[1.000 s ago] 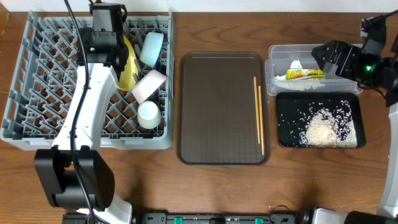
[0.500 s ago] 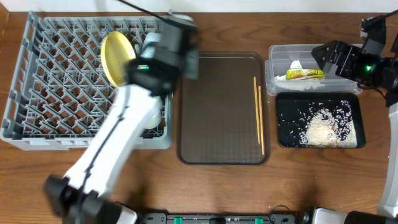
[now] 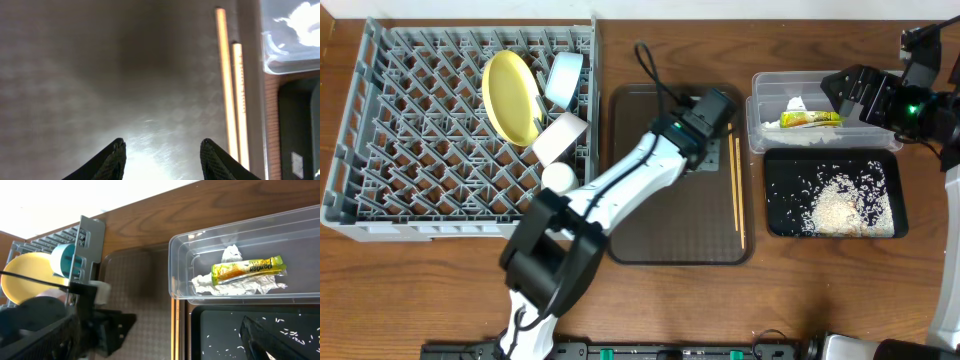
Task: Sort waste into correct bins and load items into the dishwasher
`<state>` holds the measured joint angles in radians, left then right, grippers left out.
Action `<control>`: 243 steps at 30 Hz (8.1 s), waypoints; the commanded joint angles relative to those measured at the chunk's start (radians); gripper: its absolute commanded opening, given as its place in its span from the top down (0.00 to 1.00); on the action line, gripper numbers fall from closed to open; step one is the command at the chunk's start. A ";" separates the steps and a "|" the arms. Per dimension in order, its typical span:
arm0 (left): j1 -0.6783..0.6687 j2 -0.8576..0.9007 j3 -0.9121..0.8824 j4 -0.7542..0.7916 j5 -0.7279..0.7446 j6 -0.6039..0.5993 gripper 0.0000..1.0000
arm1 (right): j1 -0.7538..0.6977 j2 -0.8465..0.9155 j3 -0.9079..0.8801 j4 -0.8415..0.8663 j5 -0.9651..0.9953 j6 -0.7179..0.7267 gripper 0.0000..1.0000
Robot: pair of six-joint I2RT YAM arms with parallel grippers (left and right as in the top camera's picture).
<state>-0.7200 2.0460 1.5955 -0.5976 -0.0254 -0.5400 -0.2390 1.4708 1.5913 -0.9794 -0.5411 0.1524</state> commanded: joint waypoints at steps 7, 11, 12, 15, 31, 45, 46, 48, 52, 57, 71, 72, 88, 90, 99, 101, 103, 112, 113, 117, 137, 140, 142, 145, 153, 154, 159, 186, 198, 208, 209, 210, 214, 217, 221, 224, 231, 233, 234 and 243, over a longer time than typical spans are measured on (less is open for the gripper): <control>-0.046 0.087 -0.003 0.085 0.015 -0.022 0.50 | 0.001 0.001 0.010 -0.002 0.003 0.008 0.01; -0.055 0.111 -0.003 0.110 0.018 -0.022 0.51 | 0.001 0.001 0.010 -0.002 0.003 0.008 0.01; -0.063 0.121 -0.003 0.127 0.018 -0.018 0.51 | 0.001 0.001 0.010 -0.002 0.003 0.008 0.01; -0.077 0.131 -0.003 0.148 0.018 0.014 0.51 | 0.001 0.001 0.010 -0.002 0.003 0.008 0.01; -0.114 0.159 -0.003 0.200 0.001 0.124 0.51 | 0.001 0.001 0.010 -0.002 0.003 0.008 0.01; -0.114 0.210 -0.003 0.237 -0.039 0.117 0.51 | 0.001 0.001 0.010 -0.002 0.003 0.008 0.01; -0.114 0.210 -0.003 0.237 -0.038 0.117 0.51 | 0.001 0.001 0.010 -0.002 0.003 0.008 0.01; -0.114 0.212 -0.003 0.237 -0.039 0.117 0.52 | 0.001 0.001 0.010 -0.002 0.003 0.008 0.01; -0.114 0.223 -0.003 0.210 -0.088 0.115 0.65 | 0.001 0.001 0.010 -0.002 0.003 0.008 0.01; -0.119 0.223 -0.003 0.195 -0.138 0.097 0.71 | 0.001 0.001 0.010 -0.002 0.003 0.008 0.01; -0.139 0.223 -0.002 0.146 -0.283 0.132 0.92 | 0.001 0.001 0.010 -0.002 0.002 0.008 0.01; -0.139 0.222 0.001 0.140 -0.283 0.132 0.92 | 0.001 0.001 0.010 -0.002 0.003 0.008 0.01; -0.064 -0.193 0.015 -0.072 -0.283 0.353 0.92 | -0.001 0.001 0.010 -0.002 0.003 0.008 0.01; -0.008 -0.304 0.015 -0.151 -0.283 0.353 0.92 | -0.001 0.001 0.010 -0.002 0.003 0.008 0.01; 0.392 -0.538 0.011 -0.436 -0.282 0.394 0.93 | -0.001 0.001 0.010 -0.002 0.003 0.008 0.01; 0.455 -0.528 -0.010 -0.454 -0.282 0.433 0.93 | -0.001 0.001 0.010 -0.002 0.003 0.008 0.01; 0.495 -0.519 -0.044 -0.451 -0.283 0.458 0.93 | -0.001 0.001 0.010 -0.002 0.003 0.008 0.01; 0.620 -0.426 -0.180 -0.319 -0.275 0.522 0.93 | -0.001 0.001 0.010 -0.002 0.003 0.008 0.01; 0.624 -0.411 -0.185 -0.305 -0.275 0.527 0.93 | -0.001 0.001 0.010 -0.002 0.003 0.008 0.01; 0.624 -0.352 -0.186 -0.282 -0.276 0.542 0.86 | -0.001 0.001 0.010 -0.002 0.003 0.008 0.01; 0.393 -0.481 -0.070 -0.202 -0.041 0.325 0.68 | -0.001 0.001 0.010 -0.002 0.003 0.008 0.01; 0.280 -0.427 -0.074 -0.180 -0.035 0.208 0.68 | -0.001 0.001 0.010 -0.002 0.003 0.008 0.01; 0.201 -0.364 -0.075 -0.159 -0.035 0.157 0.68 | -0.001 0.001 0.010 -0.002 0.003 0.008 0.01; 0.098 -0.242 -0.075 -0.105 -0.034 0.047 0.68 | -0.001 0.001 0.010 -0.002 0.003 0.008 0.01; -0.007 -0.069 -0.075 0.007 -0.027 -0.064 0.68 | -0.001 0.001 0.010 -0.002 0.003 0.008 0.01; -0.020 -0.056 -0.075 0.024 -0.026 -0.064 0.68 | -0.001 0.001 0.010 -0.002 0.003 0.008 0.01; -0.091 -0.002 -0.075 0.107 -0.035 -0.022 0.65 | -0.001 0.001 0.010 -0.002 0.003 0.008 0.01; -0.154 0.126 -0.075 0.256 -0.031 0.076 0.61 | -0.001 0.001 0.010 -0.002 0.003 0.008 0.01; -0.165 0.197 -0.075 0.291 -0.031 0.076 0.61 | -0.001 0.001 0.010 -0.002 0.003 0.008 0.01; -0.159 0.161 -0.063 0.186 -0.151 0.120 0.93 | -0.001 0.001 0.010 -0.002 0.003 0.008 0.01; -0.159 0.158 -0.063 0.179 -0.165 0.120 0.93 | -0.001 0.001 0.010 -0.002 0.003 0.008 0.01; -0.159 0.156 -0.063 0.172 -0.176 0.120 0.93 | -0.001 0.001 0.010 -0.002 0.003 0.008 0.01; -0.150 0.119 -0.056 0.135 -0.220 0.121 0.92 | -0.001 0.001 0.010 -0.002 0.003 0.008 0.01; -0.121 0.045 -0.050 0.104 -0.223 0.143 0.93 | -0.001 0.001 0.010 -0.002 0.003 0.008 0.01; -0.061 -0.123 -0.050 0.042 -0.222 0.242 0.93 | -0.001 0.001 0.010 -0.002 0.003 0.008 0.01; -0.005 -0.269 -0.050 -0.028 -0.222 0.290 0.93 | -0.001 0.001 0.010 -0.002 0.003 0.008 0.01; 0.285 -0.597 -0.051 -0.241 -0.229 0.448 0.92 | -0.001 0.001 0.010 -0.002 0.003 0.008 0.01; 0.394 -0.621 -0.051 -0.299 -0.257 0.453 0.93 | -0.001 0.001 0.010 -0.002 0.003 0.008 0.01; 0.442 -0.623 -0.051 -0.322 -0.256 0.458 0.92 | -0.001 0.001 0.010 -0.002 0.003 0.008 0.01; 0.632 -0.470 -0.125 -0.348 -0.240 0.617 0.93 | -0.001 0.001 0.010 -0.002 0.003 0.008 0.01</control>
<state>-0.0967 1.4879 1.4971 -0.9398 -0.2684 -0.0307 -0.2390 1.4704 1.5913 -0.9794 -0.5407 0.1528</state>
